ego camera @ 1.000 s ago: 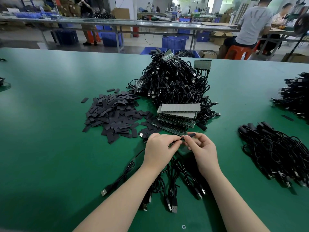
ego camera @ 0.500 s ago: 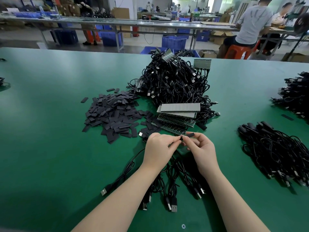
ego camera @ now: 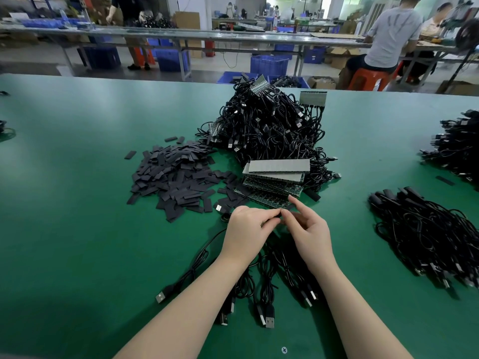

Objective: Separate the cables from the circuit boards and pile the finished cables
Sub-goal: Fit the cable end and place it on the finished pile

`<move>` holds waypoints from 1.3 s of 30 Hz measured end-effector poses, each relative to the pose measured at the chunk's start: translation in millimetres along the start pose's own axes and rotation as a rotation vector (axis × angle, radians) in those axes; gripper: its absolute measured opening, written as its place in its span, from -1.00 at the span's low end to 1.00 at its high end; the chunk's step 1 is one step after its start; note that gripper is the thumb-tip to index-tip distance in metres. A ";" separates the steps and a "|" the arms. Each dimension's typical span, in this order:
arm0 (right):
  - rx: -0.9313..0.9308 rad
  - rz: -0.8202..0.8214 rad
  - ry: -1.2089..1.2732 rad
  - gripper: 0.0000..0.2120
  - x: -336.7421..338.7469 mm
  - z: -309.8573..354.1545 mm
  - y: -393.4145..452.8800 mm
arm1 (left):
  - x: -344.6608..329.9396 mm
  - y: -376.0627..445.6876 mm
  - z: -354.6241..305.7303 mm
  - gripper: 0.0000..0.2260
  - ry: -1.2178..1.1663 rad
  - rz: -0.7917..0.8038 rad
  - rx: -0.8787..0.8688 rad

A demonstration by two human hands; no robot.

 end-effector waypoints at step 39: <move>0.204 -0.542 -0.146 -0.84 150.8 90.1 18.2 | -7.2 3.3 15.7 -0.62 0.092 0.069 0.143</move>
Point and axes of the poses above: each hand's wrist, its own y-axis towards the middle knuckle, its own x-axis out of the back of the hand, z = x × y, the point moved 4 cm from there along y, towards the middle knuckle, and after that the axes turned 1 degree about z, right-handed, at the moved point
